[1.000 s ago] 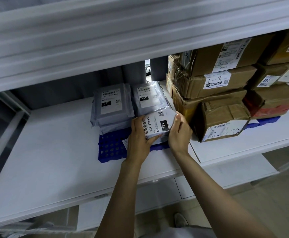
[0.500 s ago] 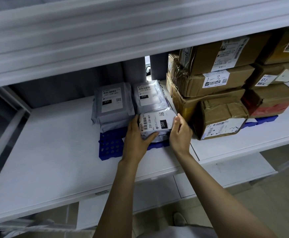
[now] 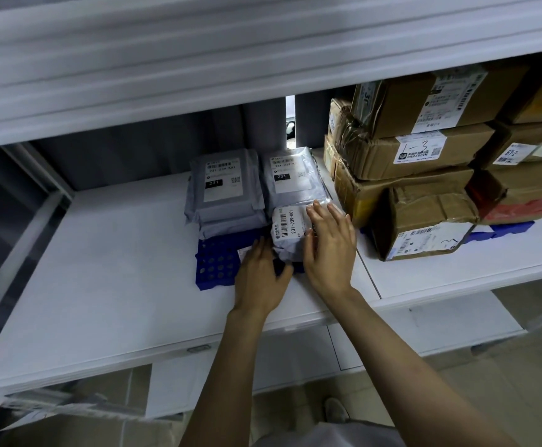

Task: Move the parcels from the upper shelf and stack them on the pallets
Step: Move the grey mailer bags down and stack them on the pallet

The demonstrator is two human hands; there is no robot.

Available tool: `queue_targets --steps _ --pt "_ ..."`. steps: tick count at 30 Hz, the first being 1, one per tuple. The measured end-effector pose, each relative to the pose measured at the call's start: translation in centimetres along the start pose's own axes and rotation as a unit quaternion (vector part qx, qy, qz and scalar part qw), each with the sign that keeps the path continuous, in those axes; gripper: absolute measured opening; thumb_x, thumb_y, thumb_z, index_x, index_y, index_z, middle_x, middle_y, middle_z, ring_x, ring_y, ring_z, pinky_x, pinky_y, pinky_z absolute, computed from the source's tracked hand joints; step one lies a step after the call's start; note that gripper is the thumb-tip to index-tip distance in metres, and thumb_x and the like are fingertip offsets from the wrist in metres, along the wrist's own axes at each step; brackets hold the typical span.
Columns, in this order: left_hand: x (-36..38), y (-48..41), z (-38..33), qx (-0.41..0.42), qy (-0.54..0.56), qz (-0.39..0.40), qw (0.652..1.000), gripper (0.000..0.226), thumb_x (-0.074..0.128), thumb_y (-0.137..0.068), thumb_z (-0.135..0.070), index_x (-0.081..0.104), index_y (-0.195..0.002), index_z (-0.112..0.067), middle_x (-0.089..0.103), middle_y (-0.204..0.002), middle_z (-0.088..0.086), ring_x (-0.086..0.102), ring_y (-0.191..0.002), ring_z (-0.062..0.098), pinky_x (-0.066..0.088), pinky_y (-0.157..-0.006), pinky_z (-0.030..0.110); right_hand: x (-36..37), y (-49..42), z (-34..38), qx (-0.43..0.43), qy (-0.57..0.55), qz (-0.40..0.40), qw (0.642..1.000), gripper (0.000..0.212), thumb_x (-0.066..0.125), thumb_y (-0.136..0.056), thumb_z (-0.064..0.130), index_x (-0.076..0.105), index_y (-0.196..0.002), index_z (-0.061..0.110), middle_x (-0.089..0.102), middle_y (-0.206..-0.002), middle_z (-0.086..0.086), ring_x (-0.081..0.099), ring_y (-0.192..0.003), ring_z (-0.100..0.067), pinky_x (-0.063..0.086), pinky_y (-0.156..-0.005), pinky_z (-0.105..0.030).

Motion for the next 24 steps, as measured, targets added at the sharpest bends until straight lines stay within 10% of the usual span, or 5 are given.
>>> queue_targets --steps 5,12,19,24 --pt "0.5 -0.1 1.2 0.023 -0.070 0.079 0.994 0.068 0.037 -0.099 -0.049 0.008 -0.154 -0.022 0.009 -0.162 0.003 0.004 -0.149 0.016 0.001 -0.121 0.031 0.3 0.0 -0.3 0.001 0.019 0.054 0.998 0.045 0.034 -0.094 0.031 0.064 -0.125 0.018 0.058 -0.136 -0.002 0.041 -0.136 -0.022 0.014 -0.119 -0.044" --pt "-0.9 -0.3 1.9 0.026 -0.010 0.078 0.997 0.057 0.040 -0.102 -0.026 0.018 -0.153 -0.018 0.017 -0.160 0.001 0.011 -0.148 0.016 0.009 -0.120 0.031 0.0 -0.1 -0.6 0.008 -0.031 0.061 0.998 0.048 0.035 -0.094 0.041 0.066 -0.122 0.017 0.057 -0.137 -0.001 0.036 -0.140 -0.020 0.017 -0.119 -0.046" --pt "-2.6 1.0 3.7 -0.048 0.035 -0.134 0.989 0.039 0.048 -0.095 -0.015 0.053 -0.130 0.000 0.059 -0.125 0.018 0.054 -0.115 0.034 0.045 -0.099 0.040 0.4 1.1 -2.1 0.069 -0.047 0.005 0.997 0.053 0.039 -0.093 0.043 0.050 -0.137 0.014 0.038 -0.152 -0.003 0.027 -0.143 -0.024 0.028 -0.113 -0.042" --pt "-2.9 1.4 5.0 -0.167 -0.042 -0.165 0.971 0.055 0.053 -0.096 -0.028 0.040 -0.141 0.002 0.038 -0.146 0.025 0.035 -0.134 0.040 0.029 -0.111 0.051 0.7 1.5 -2.5 0.134 -0.069 0.014 0.988 0.057 0.033 -0.092 0.047 0.044 -0.139 0.016 0.029 -0.156 -0.003 0.029 -0.141 -0.026 0.028 -0.111 -0.040"
Point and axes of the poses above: each hand's wrist, its own y-axis away from the middle knuckle, its own x-axis out of the palm, z = x × y, the point moved 3 cm from there along -y, towards the middle knuckle
